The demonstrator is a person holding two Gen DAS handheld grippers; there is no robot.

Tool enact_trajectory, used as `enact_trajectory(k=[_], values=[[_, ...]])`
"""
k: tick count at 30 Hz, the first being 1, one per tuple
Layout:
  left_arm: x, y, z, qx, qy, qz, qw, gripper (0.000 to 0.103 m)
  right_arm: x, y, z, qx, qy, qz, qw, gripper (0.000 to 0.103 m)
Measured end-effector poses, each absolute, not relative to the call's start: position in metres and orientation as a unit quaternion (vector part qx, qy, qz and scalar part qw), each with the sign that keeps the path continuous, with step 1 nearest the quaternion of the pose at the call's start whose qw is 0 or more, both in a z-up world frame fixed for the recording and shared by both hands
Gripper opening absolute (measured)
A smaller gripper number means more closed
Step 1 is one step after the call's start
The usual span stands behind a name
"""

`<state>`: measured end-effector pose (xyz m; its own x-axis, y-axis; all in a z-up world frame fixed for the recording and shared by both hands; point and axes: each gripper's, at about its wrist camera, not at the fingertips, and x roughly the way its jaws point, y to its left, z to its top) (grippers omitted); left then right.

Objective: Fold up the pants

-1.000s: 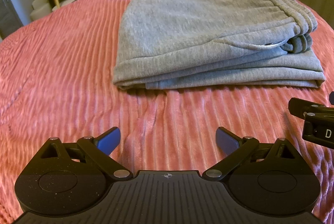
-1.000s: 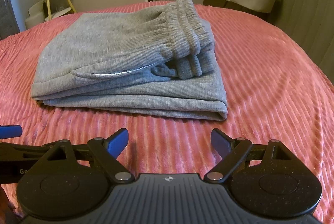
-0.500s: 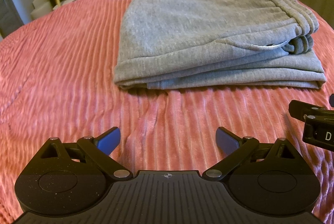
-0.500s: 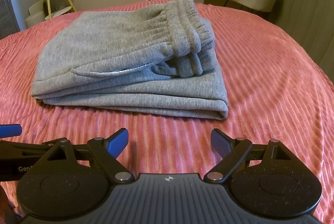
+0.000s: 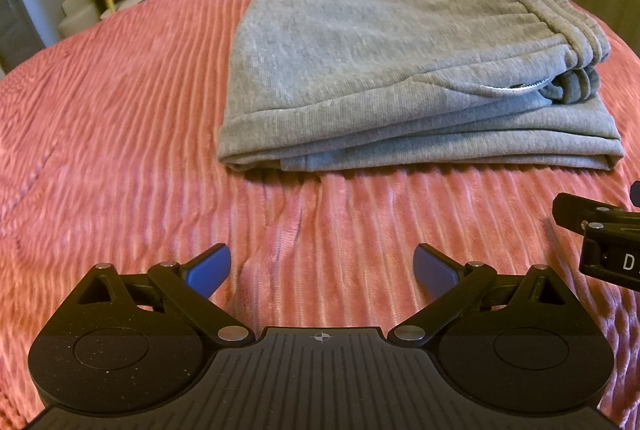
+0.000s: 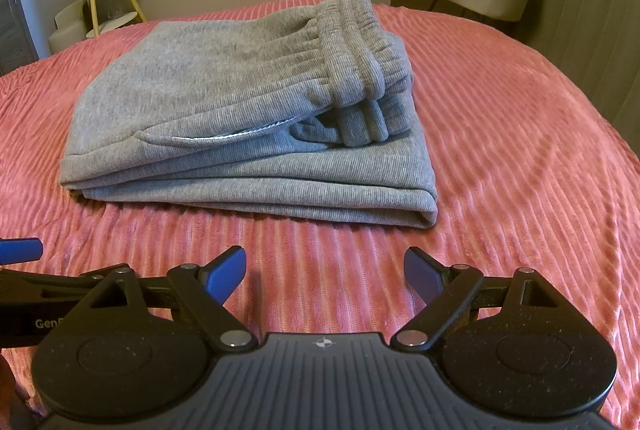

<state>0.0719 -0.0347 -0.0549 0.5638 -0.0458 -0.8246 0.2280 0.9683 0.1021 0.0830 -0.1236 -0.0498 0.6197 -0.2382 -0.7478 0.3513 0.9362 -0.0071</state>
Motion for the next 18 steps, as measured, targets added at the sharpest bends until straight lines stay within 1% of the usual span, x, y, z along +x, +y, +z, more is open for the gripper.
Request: enact_trajectory(k=[18], values=[[0.0717, -0.0346, -0.0548, 0.098, 0.46, -0.08, 0.879, 0.101, 0.0828, -0.1232, -0.0505, 0.07, 0.406, -0.163, 0.897, 0.086]])
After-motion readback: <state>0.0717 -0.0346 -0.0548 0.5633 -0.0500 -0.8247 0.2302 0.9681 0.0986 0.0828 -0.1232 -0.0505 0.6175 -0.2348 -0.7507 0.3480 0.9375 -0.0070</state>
